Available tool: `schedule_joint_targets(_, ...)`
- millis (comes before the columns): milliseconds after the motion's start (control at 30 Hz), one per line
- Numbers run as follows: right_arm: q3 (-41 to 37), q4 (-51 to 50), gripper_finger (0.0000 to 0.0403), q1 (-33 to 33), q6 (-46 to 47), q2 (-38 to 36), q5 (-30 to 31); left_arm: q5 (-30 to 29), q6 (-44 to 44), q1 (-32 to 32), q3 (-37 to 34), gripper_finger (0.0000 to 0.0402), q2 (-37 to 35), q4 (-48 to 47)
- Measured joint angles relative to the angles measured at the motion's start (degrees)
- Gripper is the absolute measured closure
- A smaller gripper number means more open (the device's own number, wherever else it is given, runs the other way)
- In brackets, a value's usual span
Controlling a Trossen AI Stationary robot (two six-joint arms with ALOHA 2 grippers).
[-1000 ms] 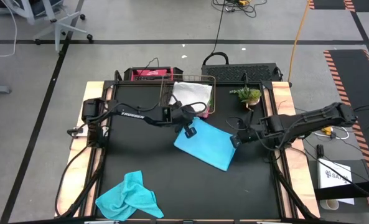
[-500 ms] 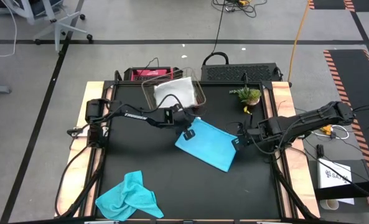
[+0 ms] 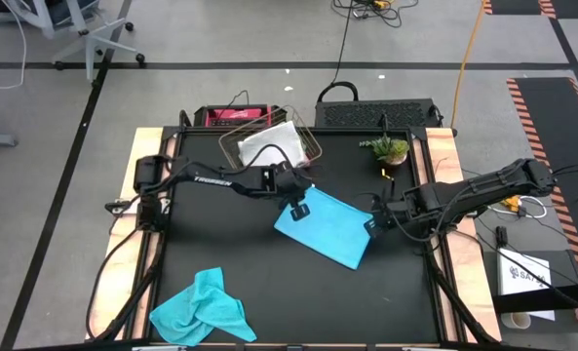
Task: Fold microfiber towels
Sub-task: Fold the right light blue microfiber cloth in half
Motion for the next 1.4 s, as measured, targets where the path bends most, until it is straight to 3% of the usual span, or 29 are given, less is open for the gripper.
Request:
schedule_joint_targets(233, 0.0, 18.71, 0.0362, 2.26, -1.99, 2.87, -0.98, 3.05, -3.6, -5.58, 0.93, 0.0355, 0.0, -5.0)
schedule_joint_targets(367, 0.0, 25.29, 0.0398, 4.67, -3.48, 9.48, -1.16, 0.78, -7.26, -10.26, 0.93, 0.0355, -0.44, -7.77)
schedule_joint_targets(567, 0.0, 37.73, 0.0401, 7.34, -3.85, 21.52, -3.96, -0.91, -15.08, -14.26, 0.98, 0.0355, -0.9, -9.39)
schedule_joint_targets(800, 0.24, 40.16, 0.0402, 8.94, -5.04, 30.8, -2.4, 1.26, -21.18, -16.0, 0.93, 0.0355, -1.82, -11.72)
schedule_joint_targets(933, 0.15, 42.27, 0.0402, 10.82, -5.89, 31.48, -5.03, 1.43, -22.65, -17.05, 0.91, 0.0355, -2.9, -12.79)
schedule_joint_targets(1233, 0.0, 41.72, 0.0403, 21.54, -7.63, 29.92, -13.32, 1.02, -25.48, -17.73, 0.93, 0.0355, -3.82, -12.6)
schedule_joint_targets(1400, -0.24, 40.59, 0.0403, 24.79, -4.87, 25.34, -13.24, 2.25, -26.53, -19.0, 0.75, 0.0355, -2.64, -5.27)
